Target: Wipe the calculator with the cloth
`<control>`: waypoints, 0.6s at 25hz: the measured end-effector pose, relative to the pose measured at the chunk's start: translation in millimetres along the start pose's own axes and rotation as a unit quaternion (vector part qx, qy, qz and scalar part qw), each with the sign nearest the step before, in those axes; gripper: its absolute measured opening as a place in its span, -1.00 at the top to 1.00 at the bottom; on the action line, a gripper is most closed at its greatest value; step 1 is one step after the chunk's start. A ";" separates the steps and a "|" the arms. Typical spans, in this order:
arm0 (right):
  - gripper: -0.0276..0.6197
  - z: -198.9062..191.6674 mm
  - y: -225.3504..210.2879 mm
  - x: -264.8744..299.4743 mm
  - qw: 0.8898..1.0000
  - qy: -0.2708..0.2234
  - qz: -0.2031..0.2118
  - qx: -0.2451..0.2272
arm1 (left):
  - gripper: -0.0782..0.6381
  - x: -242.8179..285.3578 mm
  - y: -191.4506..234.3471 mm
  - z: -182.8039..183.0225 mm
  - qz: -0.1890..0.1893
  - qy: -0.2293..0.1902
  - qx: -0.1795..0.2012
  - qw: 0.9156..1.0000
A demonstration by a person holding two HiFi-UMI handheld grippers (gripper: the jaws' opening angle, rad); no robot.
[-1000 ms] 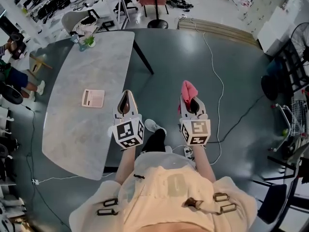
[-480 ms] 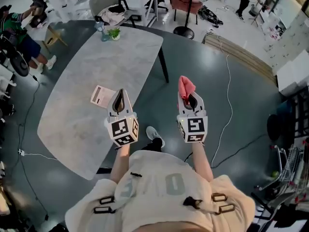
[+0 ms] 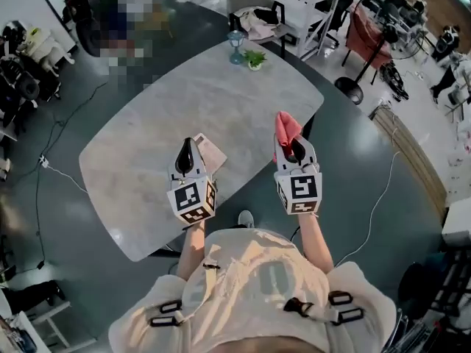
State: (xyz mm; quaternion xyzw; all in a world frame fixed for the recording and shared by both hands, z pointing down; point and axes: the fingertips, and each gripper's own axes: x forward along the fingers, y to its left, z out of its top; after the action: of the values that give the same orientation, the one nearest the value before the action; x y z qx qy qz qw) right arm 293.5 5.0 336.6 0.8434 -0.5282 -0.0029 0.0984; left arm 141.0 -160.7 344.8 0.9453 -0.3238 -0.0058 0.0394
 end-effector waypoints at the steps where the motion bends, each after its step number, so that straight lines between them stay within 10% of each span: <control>1: 0.77 3.5 12.4 15.8 1.000 -0.003 0.024 -0.005 | 0.72 0.7 14.6 -1.7 0.021 0.002 -0.004 1.000; 15: 0.77 28.0 142.8 82.2 0.977 -0.009 0.210 -0.013 | 0.72 -63.6 113.9 2.8 0.197 0.015 0.002 0.980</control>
State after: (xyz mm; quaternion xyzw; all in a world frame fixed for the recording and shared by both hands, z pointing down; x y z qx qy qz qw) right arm 199.6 -133.2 341.4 0.7119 -0.6946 0.0036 0.1036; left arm 20.9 -211.6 350.0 0.8628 -0.5034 0.0170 0.0432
